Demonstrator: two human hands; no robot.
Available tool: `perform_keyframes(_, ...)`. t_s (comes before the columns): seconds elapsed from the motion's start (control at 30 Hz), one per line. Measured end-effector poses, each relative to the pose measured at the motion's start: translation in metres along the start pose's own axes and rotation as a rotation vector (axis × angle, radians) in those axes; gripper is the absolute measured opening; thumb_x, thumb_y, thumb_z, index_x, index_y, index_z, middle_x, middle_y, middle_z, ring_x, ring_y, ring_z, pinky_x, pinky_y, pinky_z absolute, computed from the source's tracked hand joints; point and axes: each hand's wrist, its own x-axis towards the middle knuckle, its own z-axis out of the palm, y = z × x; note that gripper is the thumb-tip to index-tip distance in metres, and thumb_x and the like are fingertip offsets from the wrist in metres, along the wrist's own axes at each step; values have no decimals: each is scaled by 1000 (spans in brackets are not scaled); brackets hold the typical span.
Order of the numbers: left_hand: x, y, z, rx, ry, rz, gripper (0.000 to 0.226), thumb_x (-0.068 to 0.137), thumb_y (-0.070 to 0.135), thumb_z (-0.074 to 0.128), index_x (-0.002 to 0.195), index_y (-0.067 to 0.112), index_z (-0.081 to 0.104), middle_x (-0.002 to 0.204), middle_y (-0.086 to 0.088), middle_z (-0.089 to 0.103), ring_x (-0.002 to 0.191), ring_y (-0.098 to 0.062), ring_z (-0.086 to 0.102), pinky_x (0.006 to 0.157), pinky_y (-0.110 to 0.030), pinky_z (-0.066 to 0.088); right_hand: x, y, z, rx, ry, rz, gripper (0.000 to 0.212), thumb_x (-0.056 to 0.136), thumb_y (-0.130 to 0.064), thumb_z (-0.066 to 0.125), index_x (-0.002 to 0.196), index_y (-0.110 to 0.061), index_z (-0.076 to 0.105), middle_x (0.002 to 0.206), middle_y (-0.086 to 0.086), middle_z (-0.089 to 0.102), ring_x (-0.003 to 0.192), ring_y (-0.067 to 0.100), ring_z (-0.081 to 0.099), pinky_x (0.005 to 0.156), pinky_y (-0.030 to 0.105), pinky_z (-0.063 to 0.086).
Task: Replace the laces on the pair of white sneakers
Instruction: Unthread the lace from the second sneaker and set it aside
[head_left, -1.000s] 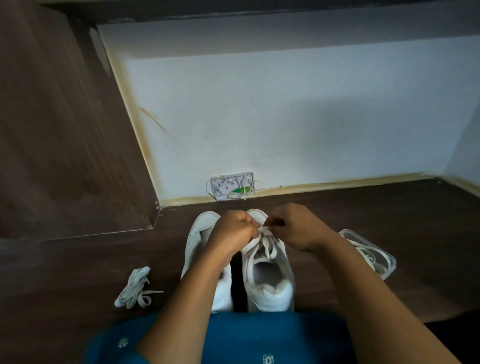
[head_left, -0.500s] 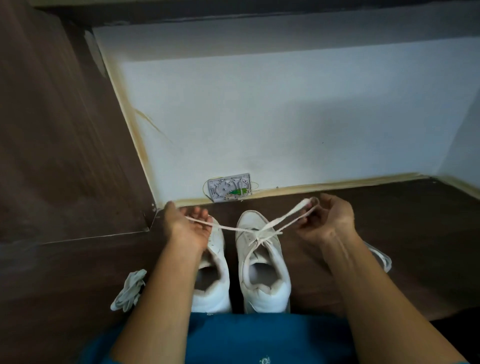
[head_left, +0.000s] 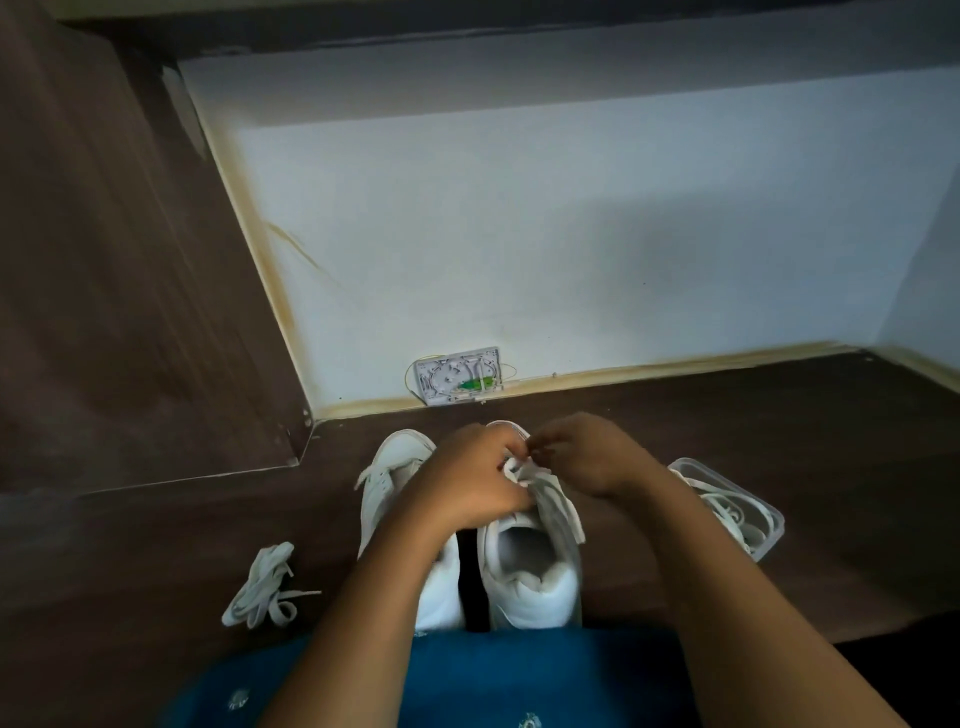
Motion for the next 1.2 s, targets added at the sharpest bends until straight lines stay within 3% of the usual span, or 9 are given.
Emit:
perform_keyframes(0.17,4,-7,10,-99,82,-37,17,70,7,73,73,22,65,67,9,56,61,-9,52,56,-19,39,-10,-4,-1,200,-102,-15,21,80,-5,67,91,-22,71,72,1,63,60,17,56,61,29,49)
perform_keyframes(0.33,7,-8,3,-697,233,-92,33,78,-4,67,82,29,65,84,5,65,64,-1,57,61,-17,43,-9,-5,-7,57,70,-65,21,79,-3,65,94,-17,72,80,-6,62,75,10,58,66,21,47)
perform_keyframes(0.43,10,-17,4,-621,201,-87,39,76,0,69,86,37,61,93,1,64,78,-12,59,71,-31,49,-4,-3,-4,171,329,-7,23,78,-1,56,83,-23,63,79,-3,65,85,20,63,74,33,53)
perform_keyframes(0.53,6,-20,11,-392,19,-39,30,71,12,78,76,36,61,84,4,64,77,-11,59,77,-27,48,-2,-4,-1,244,353,0,19,80,-5,59,76,-23,59,70,-8,62,76,15,61,70,30,51)
perform_keyframes(0.7,7,-10,17,-132,136,3,25,76,9,64,61,26,54,62,12,53,61,-11,51,65,-27,48,-14,-15,-17,1237,351,10,25,85,7,53,78,-16,61,73,0,62,38,4,45,35,13,32)
perform_keyframes(0.83,3,-6,19,-168,-6,-1,26,71,25,74,87,25,54,87,9,47,76,-9,52,72,-28,46,-22,-9,-32,1869,517,-133,33,85,11,50,96,-18,59,101,3,67,70,16,70,44,13,43)
perform_keyframes(0.93,3,-3,23,43,6,12,34,70,15,67,99,28,52,104,2,40,89,-21,55,78,-30,46,-15,-2,-24,1664,606,-239,52,82,19,50,108,-25,57,125,-2,56,106,25,64,51,12,44)
perform_keyframes(1.07,1,-3,19,76,120,-22,37,70,3,56,101,23,50,105,1,35,81,-26,54,69,-31,43,-3,13,-7,290,715,-424,61,68,8,61,116,-30,61,146,3,42,135,25,39,94,26,44)
perform_keyframes(1.2,0,-13,6,129,27,8,34,73,5,57,93,33,53,95,2,44,80,-22,54,65,-27,39,6,13,10,-346,618,-376,15,55,-1,68,64,-12,72,131,18,57,132,49,35,105,47,36)
